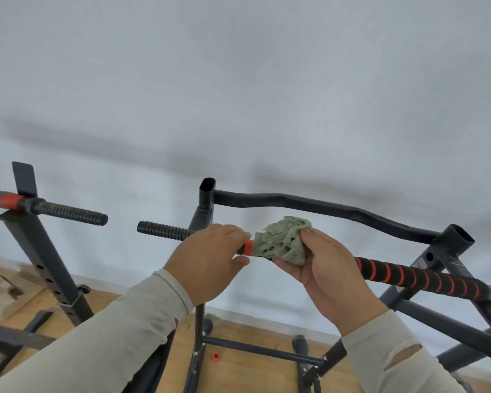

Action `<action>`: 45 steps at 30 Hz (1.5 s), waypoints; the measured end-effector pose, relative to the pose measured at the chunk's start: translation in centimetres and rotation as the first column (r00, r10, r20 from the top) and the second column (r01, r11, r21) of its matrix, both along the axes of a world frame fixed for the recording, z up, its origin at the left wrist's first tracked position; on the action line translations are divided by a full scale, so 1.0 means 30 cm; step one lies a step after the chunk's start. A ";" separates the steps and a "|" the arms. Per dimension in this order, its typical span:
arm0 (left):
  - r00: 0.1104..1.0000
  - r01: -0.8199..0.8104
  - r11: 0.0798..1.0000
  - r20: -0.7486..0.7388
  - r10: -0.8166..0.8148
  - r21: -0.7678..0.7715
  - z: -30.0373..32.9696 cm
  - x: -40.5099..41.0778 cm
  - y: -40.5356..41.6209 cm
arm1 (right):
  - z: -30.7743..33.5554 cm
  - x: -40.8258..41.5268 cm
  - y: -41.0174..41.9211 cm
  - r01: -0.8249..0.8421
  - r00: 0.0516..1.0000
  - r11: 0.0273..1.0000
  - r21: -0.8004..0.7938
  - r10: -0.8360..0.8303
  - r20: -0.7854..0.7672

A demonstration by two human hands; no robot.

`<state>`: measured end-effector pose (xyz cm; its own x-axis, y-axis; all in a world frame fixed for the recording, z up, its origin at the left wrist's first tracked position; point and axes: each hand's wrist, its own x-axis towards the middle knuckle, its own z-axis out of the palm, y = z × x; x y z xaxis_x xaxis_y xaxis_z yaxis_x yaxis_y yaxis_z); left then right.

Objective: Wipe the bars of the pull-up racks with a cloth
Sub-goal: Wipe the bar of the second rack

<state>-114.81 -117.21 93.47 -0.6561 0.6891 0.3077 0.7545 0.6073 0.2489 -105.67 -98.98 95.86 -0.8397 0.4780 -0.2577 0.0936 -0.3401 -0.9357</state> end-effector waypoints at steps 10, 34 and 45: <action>0.995 -0.079 0.996 0.062 0.081 -0.039 0.005 0.058 -0.093 | 0.015 -0.085 0.030 -0.211 0.976 0.971 0.111 0.216 -0.036; 0.744 -0.624 0.772 0.394 0.539 0.122 -0.033 -0.095 -0.412 | -0.025 -0.184 -0.153 -0.242 0.951 0.552 0.798 0.300 0.081; 0.678 -0.451 0.849 0.725 0.125 0.276 -0.107 -0.284 -0.477 | -0.091 -0.271 -0.387 -0.206 0.960 0.253 0.945 0.239 0.145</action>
<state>-123.34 -131.51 90.26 -0.9342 0.3450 -0.0909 0.0930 0.4816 0.8715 -113.80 -110.59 93.14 -0.9534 0.1617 0.2547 -0.0174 0.8133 -0.5816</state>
